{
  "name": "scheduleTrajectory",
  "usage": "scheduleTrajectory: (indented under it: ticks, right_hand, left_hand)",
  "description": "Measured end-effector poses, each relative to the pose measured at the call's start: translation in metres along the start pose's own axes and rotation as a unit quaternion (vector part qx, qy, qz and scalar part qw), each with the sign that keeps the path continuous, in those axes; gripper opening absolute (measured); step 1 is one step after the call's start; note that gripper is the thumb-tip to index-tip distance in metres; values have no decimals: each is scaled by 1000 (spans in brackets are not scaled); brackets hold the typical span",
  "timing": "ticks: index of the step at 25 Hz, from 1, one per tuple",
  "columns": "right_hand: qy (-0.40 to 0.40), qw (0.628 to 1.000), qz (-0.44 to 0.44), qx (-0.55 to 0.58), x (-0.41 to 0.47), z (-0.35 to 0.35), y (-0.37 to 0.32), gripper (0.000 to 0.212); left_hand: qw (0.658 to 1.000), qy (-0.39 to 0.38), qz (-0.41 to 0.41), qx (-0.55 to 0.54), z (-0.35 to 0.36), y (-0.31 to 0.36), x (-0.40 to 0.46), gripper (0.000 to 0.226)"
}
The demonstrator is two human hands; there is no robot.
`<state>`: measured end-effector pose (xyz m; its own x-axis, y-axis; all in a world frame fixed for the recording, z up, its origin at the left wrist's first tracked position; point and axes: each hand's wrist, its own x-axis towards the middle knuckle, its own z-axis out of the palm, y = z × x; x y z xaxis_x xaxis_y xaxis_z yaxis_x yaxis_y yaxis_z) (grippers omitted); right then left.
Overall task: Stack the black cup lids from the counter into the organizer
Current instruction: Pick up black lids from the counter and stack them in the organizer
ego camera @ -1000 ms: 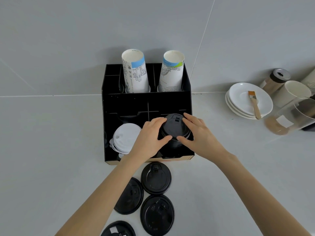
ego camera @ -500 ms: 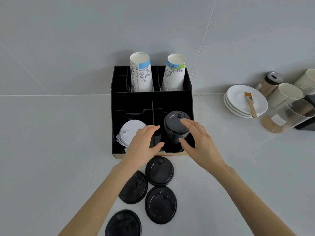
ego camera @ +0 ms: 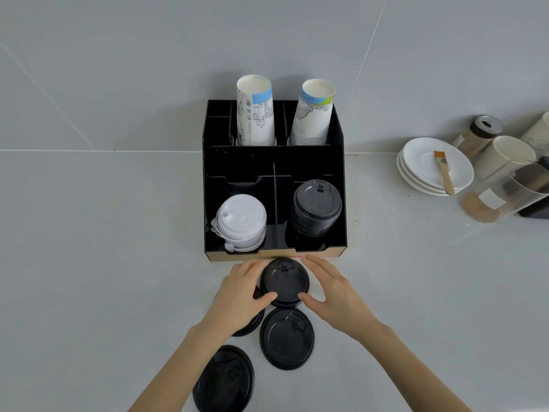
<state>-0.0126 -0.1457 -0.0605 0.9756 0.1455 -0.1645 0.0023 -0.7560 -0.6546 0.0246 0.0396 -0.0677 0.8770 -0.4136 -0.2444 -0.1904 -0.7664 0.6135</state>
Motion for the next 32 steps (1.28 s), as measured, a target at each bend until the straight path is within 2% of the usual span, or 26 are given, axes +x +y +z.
scheduleTrajectory:
  ticks: [6,11,32]
  right_hand:
    - [-49,998,26,-1,5,11,8,63]
    - [-30,999,21,9,5,14,8,61]
    - [103,994,-37,25,-5,-53,-17,57]
  left_hand:
    - [996,-42,-28,68,10,-6,2,66]
    - [996,-43,-24,70,11,-3,1,67]
    - [992,82,90,-42,-35,50,8,67]
